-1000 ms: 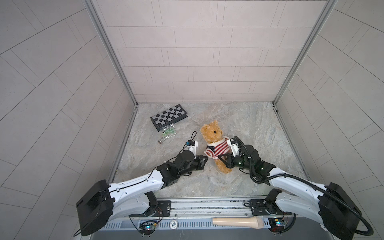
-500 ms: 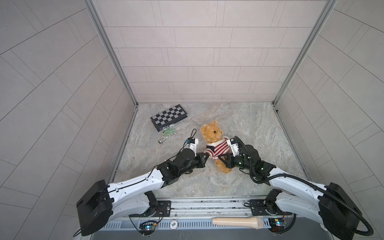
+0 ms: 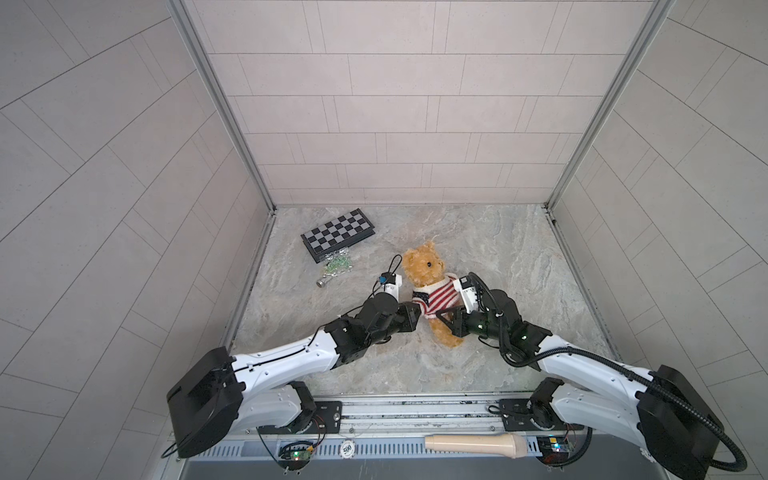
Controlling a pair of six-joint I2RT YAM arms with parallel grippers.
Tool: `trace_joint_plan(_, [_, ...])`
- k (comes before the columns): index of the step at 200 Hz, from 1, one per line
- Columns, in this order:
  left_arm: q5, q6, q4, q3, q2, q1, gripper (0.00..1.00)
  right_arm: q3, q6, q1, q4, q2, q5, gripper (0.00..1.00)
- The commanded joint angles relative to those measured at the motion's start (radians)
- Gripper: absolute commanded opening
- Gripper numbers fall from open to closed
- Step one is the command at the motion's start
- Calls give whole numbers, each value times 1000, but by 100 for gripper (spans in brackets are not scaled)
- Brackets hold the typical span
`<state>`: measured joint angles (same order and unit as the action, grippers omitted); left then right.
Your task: Dress the teddy bear
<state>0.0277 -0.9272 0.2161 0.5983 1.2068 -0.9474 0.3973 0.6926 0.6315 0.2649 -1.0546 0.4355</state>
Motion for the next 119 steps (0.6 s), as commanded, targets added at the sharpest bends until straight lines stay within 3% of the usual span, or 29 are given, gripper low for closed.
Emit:
trace_joint_plan(1, [-7,5,34,25,19,4,28,-4,-1,-3,60,11,14,0])
trace_joint_plan(55, [1,-27,107,13,59,8,37,-6,-4,-3,78,-6,27,0])
trace_joint_plan(88, [11,-43,144,14,98,13,25,-12,-10,-3,87,-24,37,0])
trace_joint_plan(119, [20,-60,158,19,145,21,25,-22,-60,-3,69,-45,37,0])
